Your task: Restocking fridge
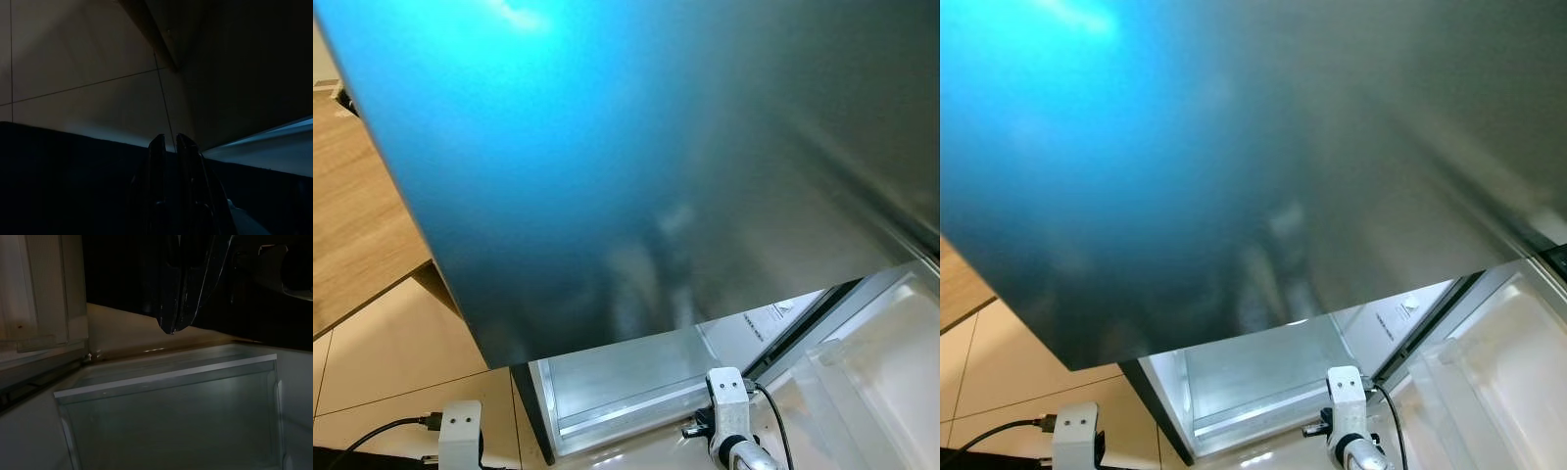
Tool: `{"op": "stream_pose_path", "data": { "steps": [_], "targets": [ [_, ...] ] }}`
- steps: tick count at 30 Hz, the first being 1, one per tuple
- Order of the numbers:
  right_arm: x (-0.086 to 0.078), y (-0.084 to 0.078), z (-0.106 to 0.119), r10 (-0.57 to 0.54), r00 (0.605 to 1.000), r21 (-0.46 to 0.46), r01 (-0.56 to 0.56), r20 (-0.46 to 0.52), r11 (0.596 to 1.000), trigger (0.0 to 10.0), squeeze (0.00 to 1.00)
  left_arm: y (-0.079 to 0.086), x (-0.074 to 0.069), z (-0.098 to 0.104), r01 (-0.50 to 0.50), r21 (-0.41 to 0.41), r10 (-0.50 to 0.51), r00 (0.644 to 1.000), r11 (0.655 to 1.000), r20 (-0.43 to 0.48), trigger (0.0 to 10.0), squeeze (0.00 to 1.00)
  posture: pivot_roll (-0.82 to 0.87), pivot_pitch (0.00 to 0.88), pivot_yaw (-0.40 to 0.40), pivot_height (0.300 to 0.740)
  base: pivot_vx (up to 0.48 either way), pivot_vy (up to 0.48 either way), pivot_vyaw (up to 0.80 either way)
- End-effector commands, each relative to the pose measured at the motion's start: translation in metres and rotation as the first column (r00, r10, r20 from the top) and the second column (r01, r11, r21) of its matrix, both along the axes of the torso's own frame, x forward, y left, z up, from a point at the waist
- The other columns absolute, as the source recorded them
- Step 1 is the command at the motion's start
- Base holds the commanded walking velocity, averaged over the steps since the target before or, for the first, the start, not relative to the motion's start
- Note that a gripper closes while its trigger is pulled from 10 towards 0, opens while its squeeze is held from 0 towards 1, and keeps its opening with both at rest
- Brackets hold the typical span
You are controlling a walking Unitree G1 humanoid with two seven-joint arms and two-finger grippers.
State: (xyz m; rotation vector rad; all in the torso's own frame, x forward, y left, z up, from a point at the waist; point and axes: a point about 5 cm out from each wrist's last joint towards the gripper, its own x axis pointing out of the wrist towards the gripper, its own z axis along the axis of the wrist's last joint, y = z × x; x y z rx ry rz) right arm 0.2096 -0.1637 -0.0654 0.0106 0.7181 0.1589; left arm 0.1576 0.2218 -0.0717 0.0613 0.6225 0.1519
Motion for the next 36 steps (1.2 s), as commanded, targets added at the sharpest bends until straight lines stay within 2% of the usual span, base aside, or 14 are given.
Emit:
{"op": "stream_pose_path", "data": {
  "steps": [1, 36],
  "targets": [
    [-0.005, -0.003, -0.003, -0.005, 1.000, -0.009, 0.004, -0.023, 1.000, 10.0, 0.00, -0.005, -0.007, -0.004, 0.000, -0.018, 0.000, 1.000, 1.000, -0.020, 10.0, 0.00, -0.05, 0.066, -0.041, 0.740, -0.255, 0.000, 0.00],
    [-0.005, -0.004, -0.003, 0.016, 0.999, -0.029, -0.017, -0.029, 0.999, 10.0, 0.00, -0.015, -0.003, -0.003, 0.020, -0.028, -0.020, 1.000, 0.999, 0.008, 10.0, 0.00, -0.07, 0.072, -0.051, 0.740, -0.293, 0.000, 0.00]
  ]
}}
